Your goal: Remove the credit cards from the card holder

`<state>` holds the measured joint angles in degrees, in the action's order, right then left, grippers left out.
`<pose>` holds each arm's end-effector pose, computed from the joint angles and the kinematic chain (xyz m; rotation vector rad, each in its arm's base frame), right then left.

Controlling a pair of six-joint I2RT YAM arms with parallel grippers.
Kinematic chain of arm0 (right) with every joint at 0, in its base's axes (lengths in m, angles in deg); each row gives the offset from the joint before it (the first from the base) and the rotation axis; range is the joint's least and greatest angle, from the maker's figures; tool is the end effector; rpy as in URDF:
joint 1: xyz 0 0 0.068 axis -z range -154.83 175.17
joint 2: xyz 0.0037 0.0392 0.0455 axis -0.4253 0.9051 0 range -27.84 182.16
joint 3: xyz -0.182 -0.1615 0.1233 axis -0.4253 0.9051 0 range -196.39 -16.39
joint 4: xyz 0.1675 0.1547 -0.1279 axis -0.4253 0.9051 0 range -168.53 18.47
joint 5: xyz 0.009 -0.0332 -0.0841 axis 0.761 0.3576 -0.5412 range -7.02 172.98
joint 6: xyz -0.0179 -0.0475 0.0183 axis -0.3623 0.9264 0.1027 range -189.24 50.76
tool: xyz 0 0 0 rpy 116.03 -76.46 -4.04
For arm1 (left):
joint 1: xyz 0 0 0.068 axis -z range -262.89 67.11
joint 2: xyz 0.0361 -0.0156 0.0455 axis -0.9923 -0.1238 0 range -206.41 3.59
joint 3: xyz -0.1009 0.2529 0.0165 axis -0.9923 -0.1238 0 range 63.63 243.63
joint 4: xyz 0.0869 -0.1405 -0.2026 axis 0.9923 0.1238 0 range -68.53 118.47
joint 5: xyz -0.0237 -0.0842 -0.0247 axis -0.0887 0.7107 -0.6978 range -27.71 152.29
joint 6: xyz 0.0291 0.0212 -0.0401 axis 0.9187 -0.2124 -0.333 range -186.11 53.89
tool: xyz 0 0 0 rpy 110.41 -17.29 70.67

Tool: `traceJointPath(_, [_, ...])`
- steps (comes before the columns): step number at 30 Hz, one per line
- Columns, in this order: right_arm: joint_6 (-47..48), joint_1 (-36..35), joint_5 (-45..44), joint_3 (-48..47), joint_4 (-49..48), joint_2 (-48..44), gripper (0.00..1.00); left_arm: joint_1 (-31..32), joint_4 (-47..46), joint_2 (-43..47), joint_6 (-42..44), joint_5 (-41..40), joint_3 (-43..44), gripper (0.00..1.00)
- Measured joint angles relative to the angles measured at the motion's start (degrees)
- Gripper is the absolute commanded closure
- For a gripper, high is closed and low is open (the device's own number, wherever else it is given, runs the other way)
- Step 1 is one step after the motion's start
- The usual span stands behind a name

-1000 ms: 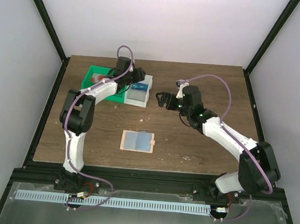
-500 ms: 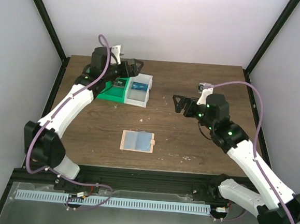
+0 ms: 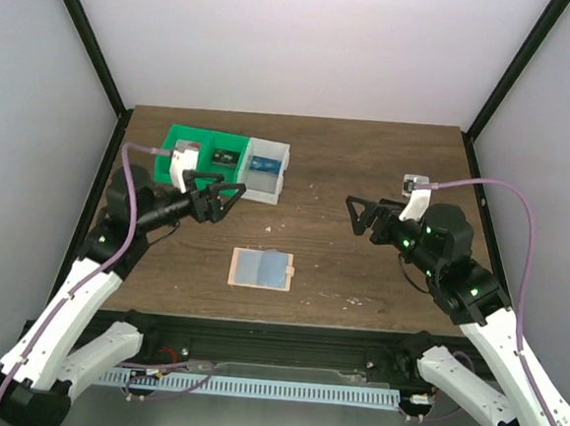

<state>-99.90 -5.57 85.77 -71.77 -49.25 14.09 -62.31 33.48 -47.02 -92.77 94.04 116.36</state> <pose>0.1309 0.0799 0.3753 -0.0367 1.9216 0.7816 0.1784 -0.0870 0.3687 0.3331 1.8137 -1.0715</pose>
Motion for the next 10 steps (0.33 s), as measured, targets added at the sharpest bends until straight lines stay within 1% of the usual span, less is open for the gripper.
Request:
traceJointPath(4, [-0.7,0.0,0.6,1.3,0.5,-2.6,0.00,0.1,-0.8,5.9,-1.3,0.4,-5.4,0.00])
traceJointPath(10, [-2.0,0.0,0.7,2.4,1.5,-4.7,0.00,0.1,-0.8,8.2,-3.2,0.4,-9.7,0.00])
